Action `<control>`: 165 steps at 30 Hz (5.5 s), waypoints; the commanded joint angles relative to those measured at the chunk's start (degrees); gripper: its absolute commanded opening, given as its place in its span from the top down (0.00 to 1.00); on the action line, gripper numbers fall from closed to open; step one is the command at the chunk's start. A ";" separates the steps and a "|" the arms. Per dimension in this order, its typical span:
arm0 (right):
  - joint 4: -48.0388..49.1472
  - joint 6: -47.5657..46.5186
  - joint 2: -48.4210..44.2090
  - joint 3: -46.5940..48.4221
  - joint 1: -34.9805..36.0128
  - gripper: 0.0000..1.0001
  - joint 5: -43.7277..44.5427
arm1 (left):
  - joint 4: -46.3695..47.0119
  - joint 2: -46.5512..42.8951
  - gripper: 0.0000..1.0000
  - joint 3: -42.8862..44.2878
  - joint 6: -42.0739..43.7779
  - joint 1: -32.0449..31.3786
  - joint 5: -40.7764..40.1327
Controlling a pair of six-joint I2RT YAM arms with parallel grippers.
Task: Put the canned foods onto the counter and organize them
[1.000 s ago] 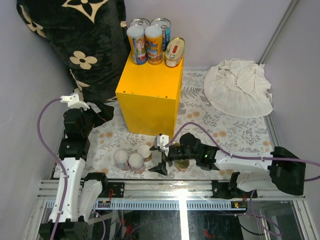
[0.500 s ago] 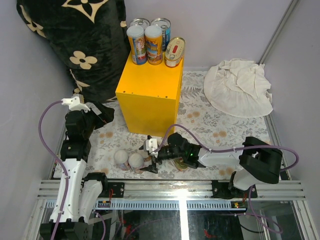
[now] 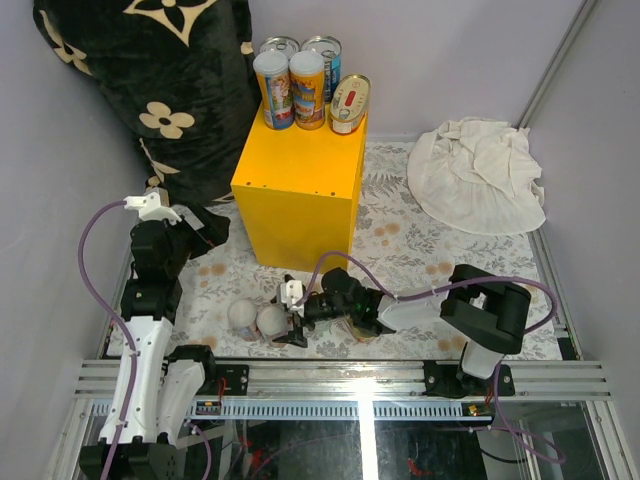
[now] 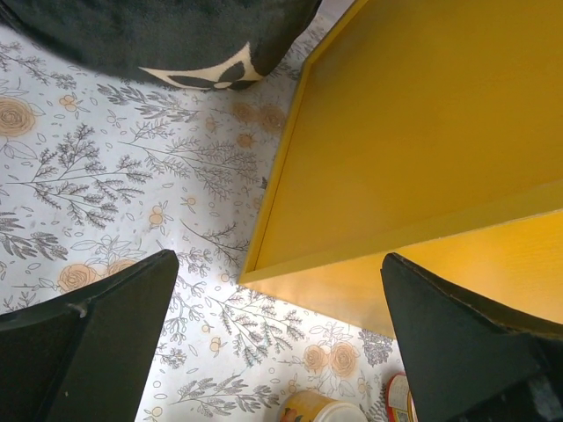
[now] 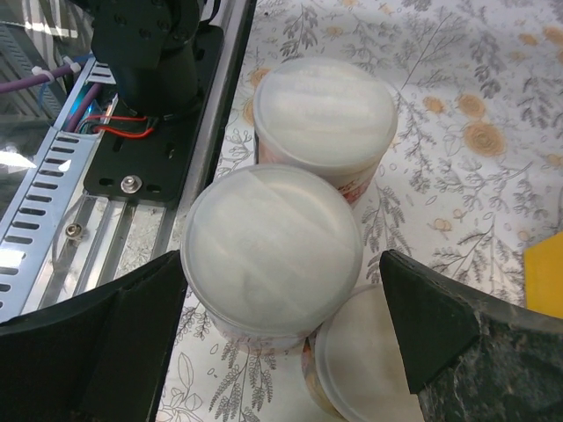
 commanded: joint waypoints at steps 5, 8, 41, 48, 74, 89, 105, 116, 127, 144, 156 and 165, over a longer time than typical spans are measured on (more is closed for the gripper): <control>6.28 1.18 2.17 2.08 0.87 0.12 -2.52 | 1.29 -1.57 0.00 1.21 0.75 -0.03 1.19; 5.78 1.06 1.97 2.16 1.10 0.27 -2.84 | 1.54 -1.30 0.00 1.24 0.51 -0.03 1.11; -41.05 2.27 -28.55 38.10 -6.49 1.00 4.55 | 2.19 -1.51 0.00 1.78 1.00 0.04 3.30; -50.33 12.60 -20.40 58.69 -16.16 1.00 8.42 | 3.09 0.46 0.00 2.11 1.32 -0.03 5.04; -66.57 15.24 7.74 96.26 -26.58 1.00 11.69 | -1.43 17.29 0.01 14.66 2.79 -0.04 -8.54; -68.75 10.15 14.04 98.78 -26.57 0.30 6.10 | 1.44 28.63 0.05 18.59 -2.55 -2.27 -8.32; -54.60 9.51 -2.35 73.57 -28.34 0.00 7.84 | 3.67 32.49 0.05 19.06 -5.68 -12.13 -12.78; -56.30 11.54 0.91 74.53 -29.17 0.26 5.89 | 4.55 32.55 0.05 18.05 -7.72 -17.71 -13.84; -56.81 12.34 1.84 74.06 -29.17 0.34 3.77 | 4.39 30.73 0.05 17.18 -8.87 -20.37 -14.61; -54.12 14.55 1.92 72.31 -29.17 0.38 1.04 | 0.80 28.63 0.04 19.34 -5.50 -20.26 -19.94; -52.72 15.84 3.60 73.22 -29.17 0.39 0.02 | 0.25 28.03 0.03 19.47 -5.02 -20.36 -20.92; -47.80 15.68 3.78 69.96 -29.08 0.39 -0.49 | -0.20 27.71 0.02 19.48 -4.38 -20.25 -21.99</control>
